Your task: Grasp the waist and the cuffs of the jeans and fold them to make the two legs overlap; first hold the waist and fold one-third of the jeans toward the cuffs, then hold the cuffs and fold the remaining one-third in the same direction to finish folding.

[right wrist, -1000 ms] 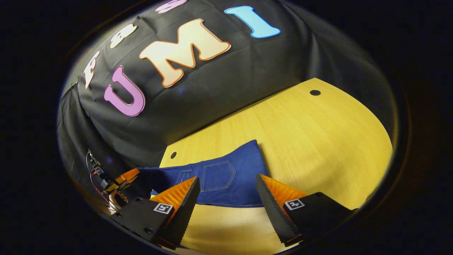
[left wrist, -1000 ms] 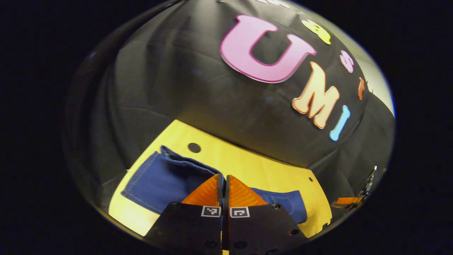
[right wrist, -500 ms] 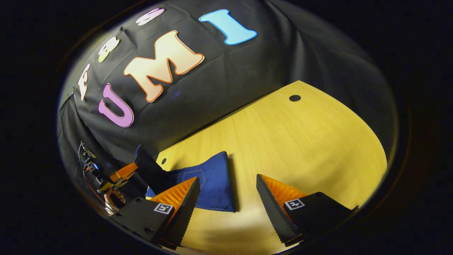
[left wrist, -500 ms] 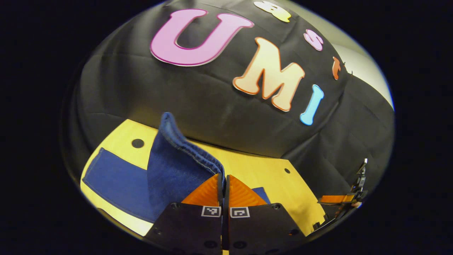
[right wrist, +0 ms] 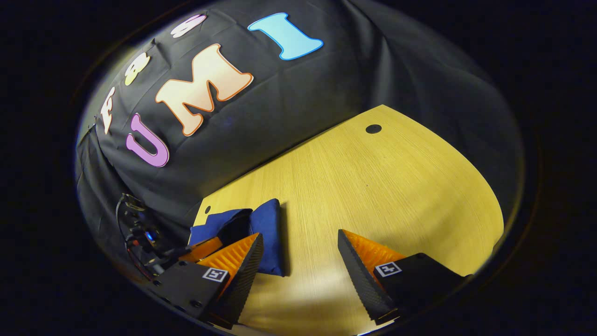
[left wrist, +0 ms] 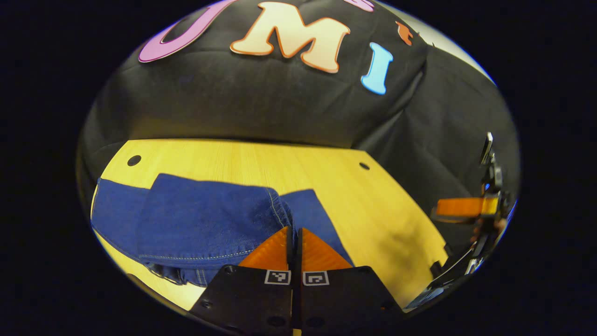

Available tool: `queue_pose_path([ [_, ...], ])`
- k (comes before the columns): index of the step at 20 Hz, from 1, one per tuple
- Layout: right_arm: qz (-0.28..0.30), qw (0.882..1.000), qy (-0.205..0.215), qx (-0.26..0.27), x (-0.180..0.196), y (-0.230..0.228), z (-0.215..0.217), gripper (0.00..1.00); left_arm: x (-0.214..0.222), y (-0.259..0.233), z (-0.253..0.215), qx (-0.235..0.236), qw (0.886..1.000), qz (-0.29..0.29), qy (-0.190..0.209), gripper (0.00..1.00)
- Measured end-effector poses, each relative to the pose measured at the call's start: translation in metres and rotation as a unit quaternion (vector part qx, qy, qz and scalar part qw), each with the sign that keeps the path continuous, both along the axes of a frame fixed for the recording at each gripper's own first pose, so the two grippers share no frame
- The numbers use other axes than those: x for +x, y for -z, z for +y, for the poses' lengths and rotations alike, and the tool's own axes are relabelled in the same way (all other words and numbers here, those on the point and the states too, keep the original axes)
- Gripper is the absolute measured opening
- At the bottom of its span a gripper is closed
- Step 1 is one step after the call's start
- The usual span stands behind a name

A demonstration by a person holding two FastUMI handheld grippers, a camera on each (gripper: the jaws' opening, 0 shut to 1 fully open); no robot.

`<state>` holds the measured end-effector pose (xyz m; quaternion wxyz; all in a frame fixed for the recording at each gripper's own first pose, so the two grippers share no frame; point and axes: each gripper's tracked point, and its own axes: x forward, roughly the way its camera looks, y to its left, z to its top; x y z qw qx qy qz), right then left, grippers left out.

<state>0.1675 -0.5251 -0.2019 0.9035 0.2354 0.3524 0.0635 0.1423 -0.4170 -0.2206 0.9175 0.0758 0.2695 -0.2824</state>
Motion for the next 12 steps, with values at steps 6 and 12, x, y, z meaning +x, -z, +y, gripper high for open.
queue_pose_path([
  [6,0.007,1.0,-0.007,-0.006,-0.005,0.008,-0.003,0.98,-0.002,0.012,0.008,0.005,1.0,0.01,-0.028,0.0],
  [12,0.008,1.0,-0.007,-0.003,-0.002,0.01,0.018,0.98,0.008,-0.043,0.051,0.017,0.996,-0.062,-0.063,0.97],
])
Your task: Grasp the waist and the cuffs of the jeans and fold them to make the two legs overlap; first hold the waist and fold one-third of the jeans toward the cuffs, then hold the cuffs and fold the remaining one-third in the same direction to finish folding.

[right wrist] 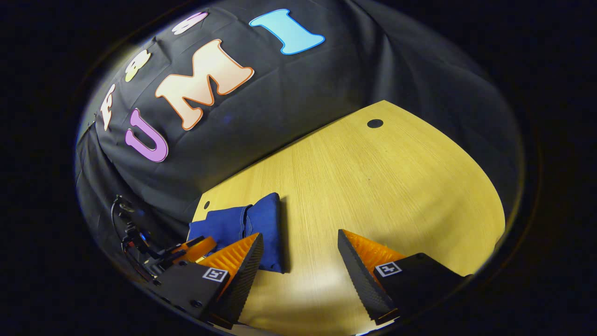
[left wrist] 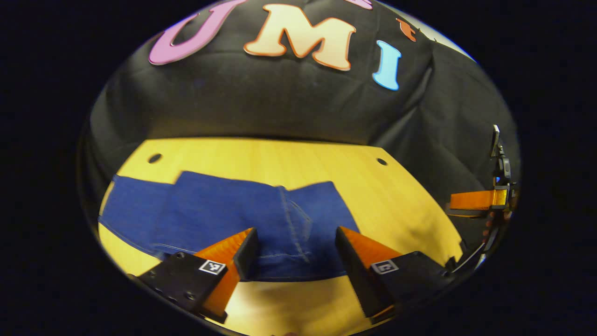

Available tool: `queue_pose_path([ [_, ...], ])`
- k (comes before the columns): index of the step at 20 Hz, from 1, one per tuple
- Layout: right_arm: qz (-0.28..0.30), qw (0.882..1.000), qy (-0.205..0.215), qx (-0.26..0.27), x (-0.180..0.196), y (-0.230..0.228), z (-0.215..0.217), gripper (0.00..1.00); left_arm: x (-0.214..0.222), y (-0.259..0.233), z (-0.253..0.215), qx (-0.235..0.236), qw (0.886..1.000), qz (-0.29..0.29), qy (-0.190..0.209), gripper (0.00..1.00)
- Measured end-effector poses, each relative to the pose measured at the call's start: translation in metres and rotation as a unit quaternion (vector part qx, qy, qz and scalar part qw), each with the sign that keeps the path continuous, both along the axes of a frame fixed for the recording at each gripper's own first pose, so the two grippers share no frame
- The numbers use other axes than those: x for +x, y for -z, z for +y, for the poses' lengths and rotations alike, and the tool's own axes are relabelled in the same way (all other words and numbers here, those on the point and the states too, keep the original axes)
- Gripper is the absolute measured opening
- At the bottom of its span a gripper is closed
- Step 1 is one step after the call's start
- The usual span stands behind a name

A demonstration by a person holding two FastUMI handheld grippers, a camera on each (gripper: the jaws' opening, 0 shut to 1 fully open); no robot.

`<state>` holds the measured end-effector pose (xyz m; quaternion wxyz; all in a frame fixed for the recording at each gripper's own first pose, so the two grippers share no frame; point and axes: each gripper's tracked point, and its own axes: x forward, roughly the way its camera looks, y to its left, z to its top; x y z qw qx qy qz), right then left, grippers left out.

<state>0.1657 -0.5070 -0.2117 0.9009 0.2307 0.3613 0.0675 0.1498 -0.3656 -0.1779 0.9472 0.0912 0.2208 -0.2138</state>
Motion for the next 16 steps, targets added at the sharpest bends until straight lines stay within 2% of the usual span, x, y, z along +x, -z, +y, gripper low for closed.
queue_pose_path([
  [2,0.001,1.0,0.0,0.002,0.0,0.0,0.013,0.98,0.01,-0.032,0.037,-0.008,0.999,-0.028,-0.027,0.95],
  [5,0.002,1.0,-0.001,0.001,-0.004,0.001,0.035,0.98,0.033,-0.062,0.126,0.006,0.994,-0.055,-0.091,0.95],
  [8,0.005,1.0,0.005,-0.007,-0.008,0.002,0.054,0.98,0.061,-0.066,0.233,0.056,0.983,-0.066,-0.164,0.95],
  [11,0.01,1.0,0.017,-0.017,-0.014,0.003,0.067,0.98,0.083,-0.066,0.306,0.069,0.971,-0.066,-0.22,0.94],
  [13,0.012,0.999,0.025,-0.024,-0.017,0.001,0.077,0.98,0.096,-0.057,0.342,0.068,0.966,-0.054,-0.245,0.95],
  [14,0.011,0.999,0.029,-0.027,-0.018,0.001,0.082,0.98,0.111,-0.044,0.342,0.07,0.964,-0.043,-0.252,0.93],
  [16,0.012,0.999,0.033,-0.032,-0.02,-0.002,0.091,0.98,0.125,-0.03,0.346,0.067,0.965,-0.027,-0.253,0.96],
])
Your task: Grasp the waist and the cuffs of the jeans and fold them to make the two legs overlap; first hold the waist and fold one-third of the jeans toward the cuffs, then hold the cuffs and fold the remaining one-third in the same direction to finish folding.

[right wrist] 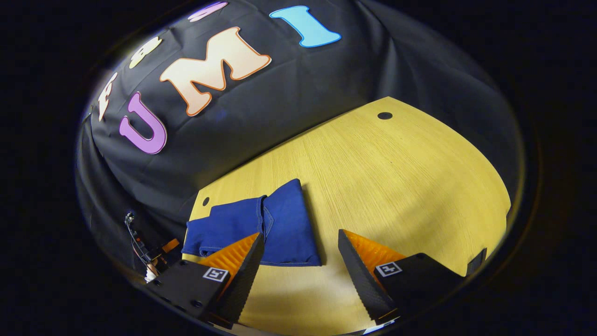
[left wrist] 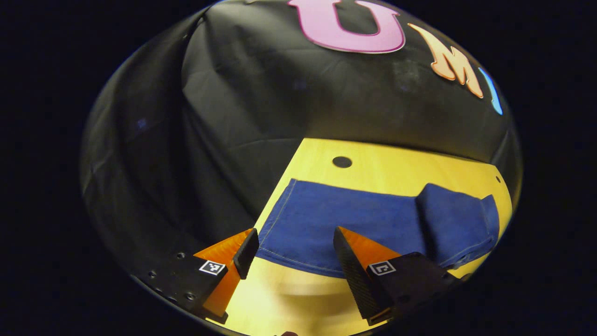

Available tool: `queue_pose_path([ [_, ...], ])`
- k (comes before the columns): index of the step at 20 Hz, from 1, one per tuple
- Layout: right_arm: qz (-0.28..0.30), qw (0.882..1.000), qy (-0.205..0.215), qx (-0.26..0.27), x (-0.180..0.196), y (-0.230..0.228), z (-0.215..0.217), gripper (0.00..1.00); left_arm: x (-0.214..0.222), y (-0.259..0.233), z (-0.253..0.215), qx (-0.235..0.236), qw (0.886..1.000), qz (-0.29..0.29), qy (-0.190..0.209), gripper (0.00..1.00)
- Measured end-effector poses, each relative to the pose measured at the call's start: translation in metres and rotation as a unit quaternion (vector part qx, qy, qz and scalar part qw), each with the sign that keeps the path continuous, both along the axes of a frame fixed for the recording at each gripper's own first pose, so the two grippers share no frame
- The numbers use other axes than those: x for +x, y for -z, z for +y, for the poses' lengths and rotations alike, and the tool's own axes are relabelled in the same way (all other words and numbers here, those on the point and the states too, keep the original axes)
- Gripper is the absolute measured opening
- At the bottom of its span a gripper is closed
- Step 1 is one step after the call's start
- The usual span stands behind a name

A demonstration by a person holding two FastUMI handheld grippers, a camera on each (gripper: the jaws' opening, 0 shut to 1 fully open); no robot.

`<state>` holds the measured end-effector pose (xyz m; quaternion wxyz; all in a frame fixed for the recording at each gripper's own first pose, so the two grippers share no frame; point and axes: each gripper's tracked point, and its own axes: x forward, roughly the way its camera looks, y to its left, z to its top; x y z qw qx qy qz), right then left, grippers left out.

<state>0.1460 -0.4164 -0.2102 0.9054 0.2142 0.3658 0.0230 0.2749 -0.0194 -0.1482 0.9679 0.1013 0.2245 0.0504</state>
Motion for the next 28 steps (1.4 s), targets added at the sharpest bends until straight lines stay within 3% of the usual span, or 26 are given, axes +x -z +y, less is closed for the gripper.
queue_pose_path([
  [10,-0.002,1.0,0.013,-0.013,-0.005,-0.006,0.028,0.98,0.018,0.006,0.021,-0.02,0.999,0.05,-0.005,0.95],
  [19,-0.004,1.0,0.025,-0.018,-0.012,-0.007,0.018,0.98,0.016,0.014,0.013,-0.026,0.997,0.068,0.012,0.99],
  [22,-0.001,1.0,0.016,-0.015,-0.014,-0.006,0.023,0.98,0.018,0.015,0.006,-0.036,0.998,0.058,0.013,0.78],
  [25,0.0,1.0,0.006,-0.013,-0.016,-0.005,0.027,0.98,0.02,0.015,0.002,-0.028,0.998,0.052,0.013,0.24],
  [27,0.0,1.0,0.0,-0.014,-0.018,-0.005,0.027,0.98,0.022,0.016,-0.002,-0.019,0.998,0.06,0.014,0.0],
  [28,0.001,1.0,-0.004,-0.014,-0.021,-0.005,0.027,0.98,0.018,0.017,-0.003,-0.017,0.997,0.07,0.019,0.0],
])
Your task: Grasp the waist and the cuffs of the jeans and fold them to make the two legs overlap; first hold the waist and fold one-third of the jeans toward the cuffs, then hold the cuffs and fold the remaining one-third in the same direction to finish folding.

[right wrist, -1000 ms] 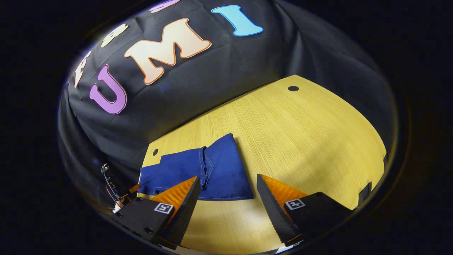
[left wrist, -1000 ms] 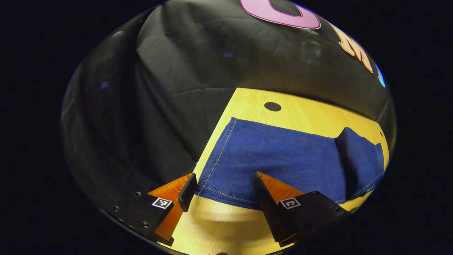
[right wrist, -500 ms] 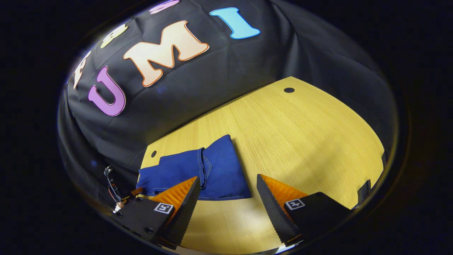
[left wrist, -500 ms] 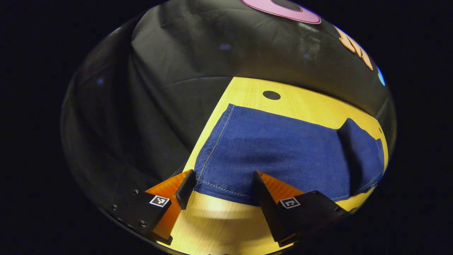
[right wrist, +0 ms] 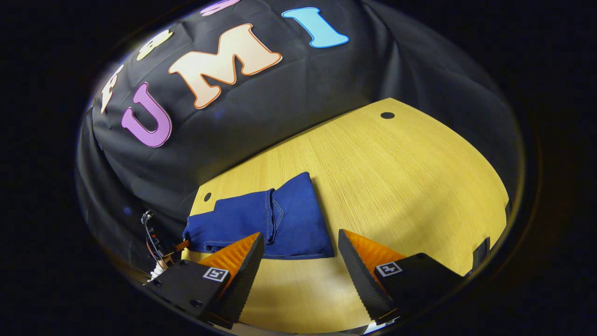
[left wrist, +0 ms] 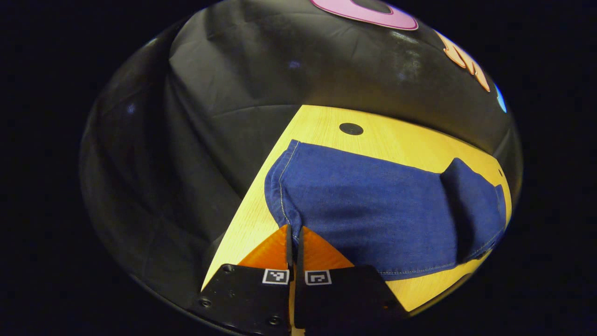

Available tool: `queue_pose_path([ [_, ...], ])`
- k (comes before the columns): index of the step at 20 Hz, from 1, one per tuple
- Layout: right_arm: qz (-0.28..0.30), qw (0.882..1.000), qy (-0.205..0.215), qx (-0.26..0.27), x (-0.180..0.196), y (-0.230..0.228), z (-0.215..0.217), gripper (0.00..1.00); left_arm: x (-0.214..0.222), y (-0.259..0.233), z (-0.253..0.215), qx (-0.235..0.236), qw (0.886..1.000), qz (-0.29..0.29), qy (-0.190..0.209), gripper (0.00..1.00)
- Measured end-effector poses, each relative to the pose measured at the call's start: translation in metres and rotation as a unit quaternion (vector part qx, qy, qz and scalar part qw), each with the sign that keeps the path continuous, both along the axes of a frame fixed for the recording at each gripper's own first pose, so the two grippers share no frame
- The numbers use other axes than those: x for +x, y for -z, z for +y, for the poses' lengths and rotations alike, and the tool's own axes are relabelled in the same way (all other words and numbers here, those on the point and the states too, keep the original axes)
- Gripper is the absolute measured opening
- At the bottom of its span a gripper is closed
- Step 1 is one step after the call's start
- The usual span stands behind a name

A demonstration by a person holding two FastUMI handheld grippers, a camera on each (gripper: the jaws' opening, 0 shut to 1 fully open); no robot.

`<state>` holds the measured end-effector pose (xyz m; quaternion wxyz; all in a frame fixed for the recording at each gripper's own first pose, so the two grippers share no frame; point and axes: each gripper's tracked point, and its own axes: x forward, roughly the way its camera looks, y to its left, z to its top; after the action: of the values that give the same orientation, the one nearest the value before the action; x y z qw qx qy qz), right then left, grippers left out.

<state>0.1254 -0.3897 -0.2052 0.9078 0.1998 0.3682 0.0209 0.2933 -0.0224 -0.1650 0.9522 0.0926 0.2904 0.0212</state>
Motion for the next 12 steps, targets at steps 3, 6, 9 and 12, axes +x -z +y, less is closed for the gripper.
queue_pose_path([
  [3,0.0,1.0,-0.01,-0.001,-0.001,0.0,-0.004,0.98,0.001,-0.008,-0.007,-0.023,1.0,0.011,0.017,0.0],
  [6,-0.004,1.0,-0.017,0.007,0.0,-0.003,-0.011,0.98,0.003,-0.023,-0.012,-0.035,0.999,-0.011,0.032,0.0],
  [9,-0.008,1.0,-0.026,0.01,0.004,-0.004,-0.023,0.98,-0.001,-0.046,-0.026,-0.043,0.996,-0.036,0.063,0.0],
  [12,-0.013,0.999,-0.033,0.016,0.007,-0.005,-0.038,0.98,-0.002,-0.061,-0.031,-0.042,0.992,-0.059,0.107,0.0],
])
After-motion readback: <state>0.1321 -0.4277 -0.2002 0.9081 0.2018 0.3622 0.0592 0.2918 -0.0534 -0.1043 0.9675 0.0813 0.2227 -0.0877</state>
